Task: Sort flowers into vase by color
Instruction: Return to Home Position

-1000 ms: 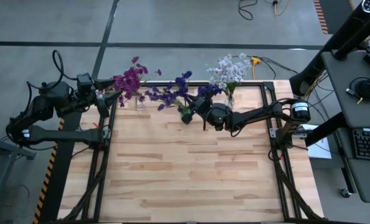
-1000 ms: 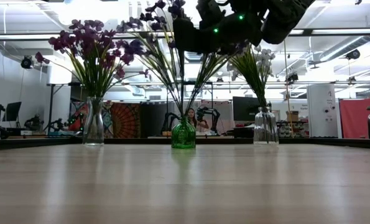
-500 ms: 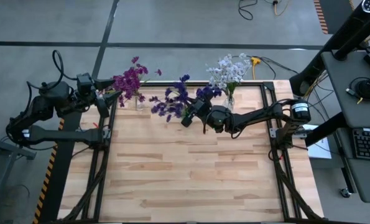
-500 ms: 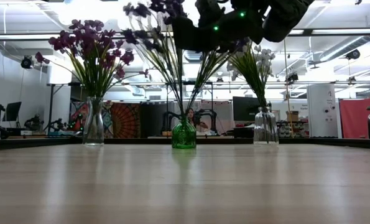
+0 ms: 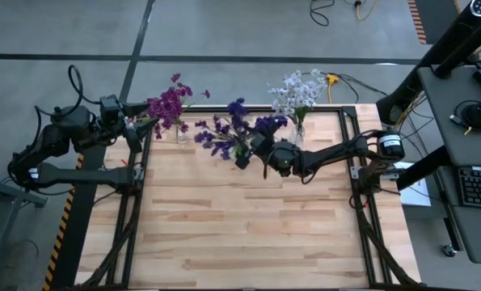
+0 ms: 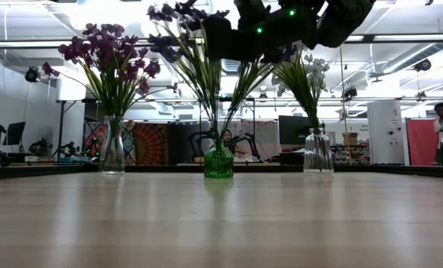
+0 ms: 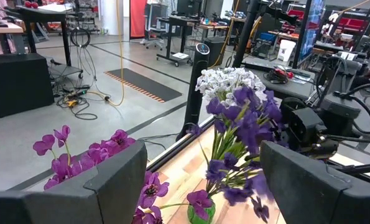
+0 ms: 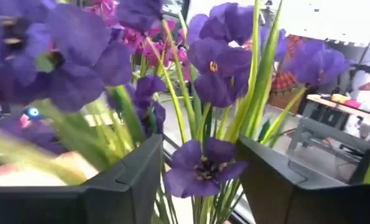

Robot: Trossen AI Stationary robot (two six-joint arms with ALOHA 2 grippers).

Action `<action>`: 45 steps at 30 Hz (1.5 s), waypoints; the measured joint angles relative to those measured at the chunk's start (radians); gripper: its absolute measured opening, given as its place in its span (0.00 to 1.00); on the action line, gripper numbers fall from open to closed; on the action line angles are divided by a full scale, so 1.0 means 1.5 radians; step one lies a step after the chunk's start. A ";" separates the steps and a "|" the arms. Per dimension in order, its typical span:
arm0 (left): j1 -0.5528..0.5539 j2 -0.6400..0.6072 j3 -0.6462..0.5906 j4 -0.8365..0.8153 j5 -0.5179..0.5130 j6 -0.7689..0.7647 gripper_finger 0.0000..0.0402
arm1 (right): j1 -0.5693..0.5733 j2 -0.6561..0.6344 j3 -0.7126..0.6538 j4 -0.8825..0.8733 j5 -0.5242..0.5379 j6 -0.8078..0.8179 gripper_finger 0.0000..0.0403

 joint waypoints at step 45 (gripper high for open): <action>-0.225 -0.124 -0.273 0.255 0.005 0.064 0.73 | 0.137 -0.511 -0.361 -0.119 -0.084 -0.023 0.54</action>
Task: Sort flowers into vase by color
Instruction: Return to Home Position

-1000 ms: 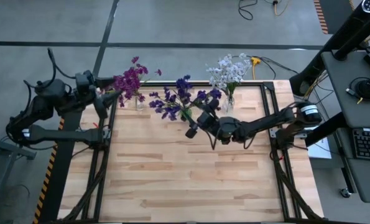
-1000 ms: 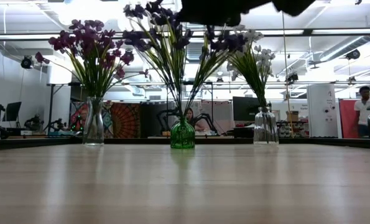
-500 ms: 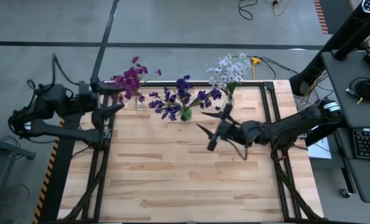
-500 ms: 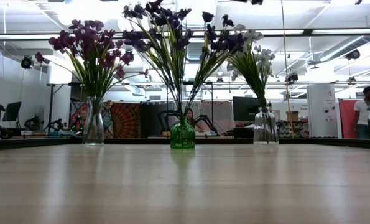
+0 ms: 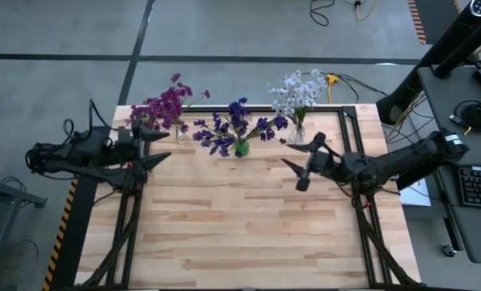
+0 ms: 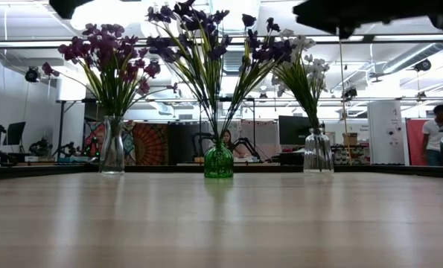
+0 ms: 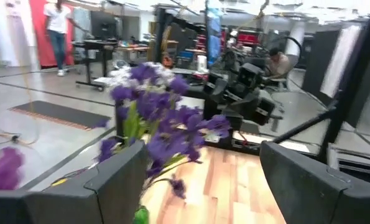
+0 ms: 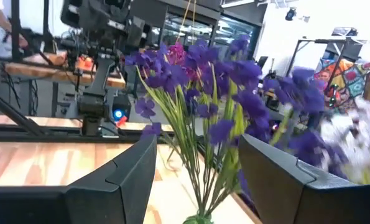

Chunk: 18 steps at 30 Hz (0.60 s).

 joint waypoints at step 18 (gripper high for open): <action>0.000 -0.197 -0.189 0.070 0.140 -0.034 0.73 | -0.032 -0.094 -0.279 0.261 0.000 0.072 0.54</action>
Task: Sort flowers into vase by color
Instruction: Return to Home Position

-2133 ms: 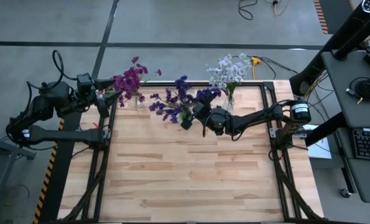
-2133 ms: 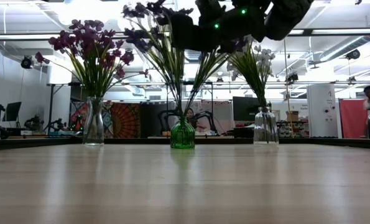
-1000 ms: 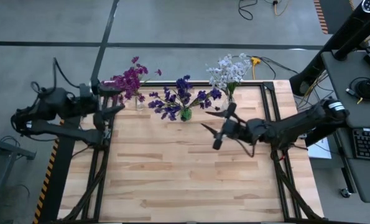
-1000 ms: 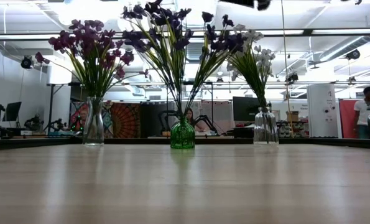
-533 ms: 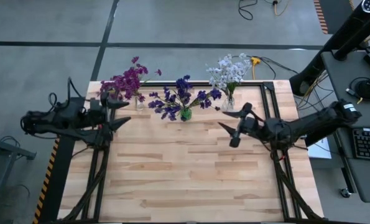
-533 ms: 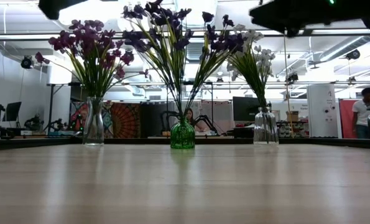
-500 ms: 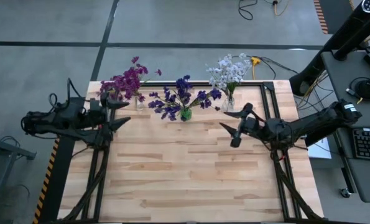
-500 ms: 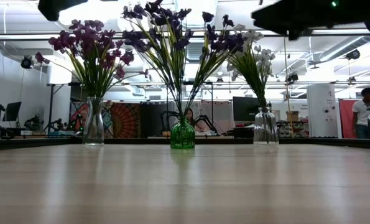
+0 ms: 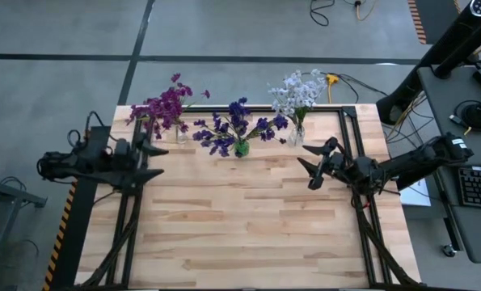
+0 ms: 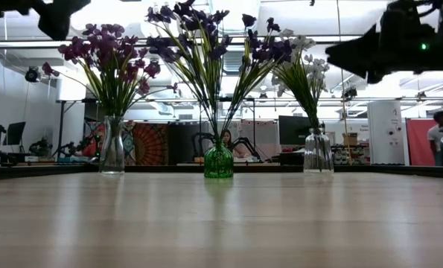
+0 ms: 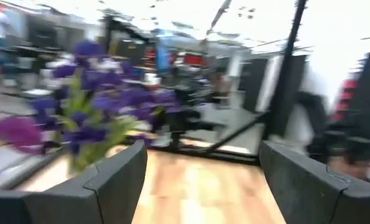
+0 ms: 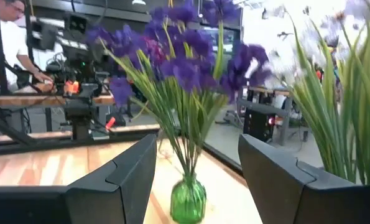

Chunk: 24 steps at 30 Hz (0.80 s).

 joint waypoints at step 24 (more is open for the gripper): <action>-0.001 -0.065 -0.195 0.020 0.124 -0.064 0.73 | -0.008 -0.189 -0.016 -0.078 0.012 -0.101 0.54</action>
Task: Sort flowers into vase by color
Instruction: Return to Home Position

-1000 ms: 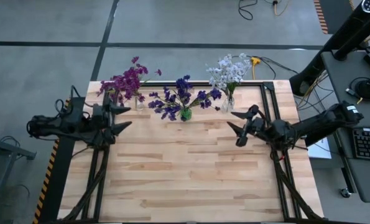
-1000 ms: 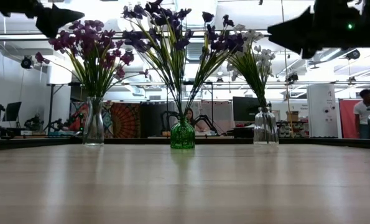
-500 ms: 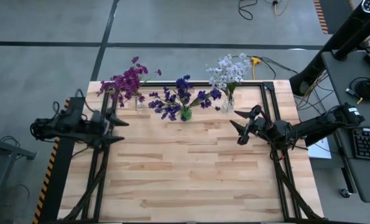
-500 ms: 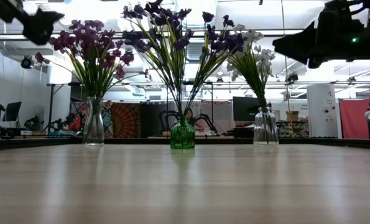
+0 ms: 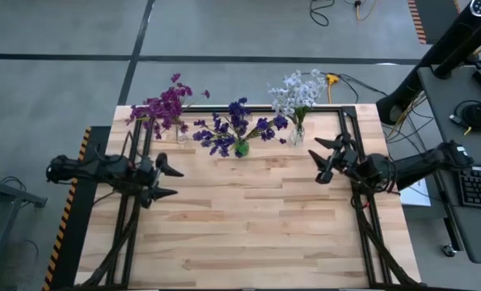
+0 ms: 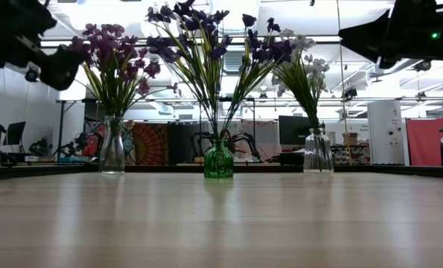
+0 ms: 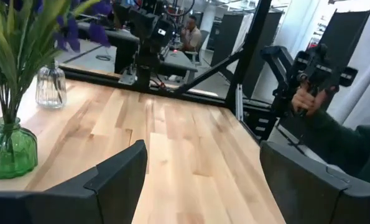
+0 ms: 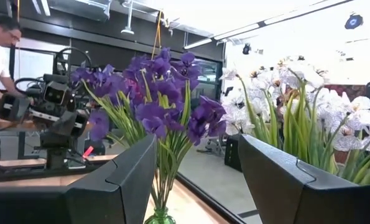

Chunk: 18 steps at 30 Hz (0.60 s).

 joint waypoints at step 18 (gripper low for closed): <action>0.000 0.009 -0.094 0.142 -0.072 0.061 0.73 | 0.000 -0.261 -0.001 -0.314 -0.055 0.033 0.54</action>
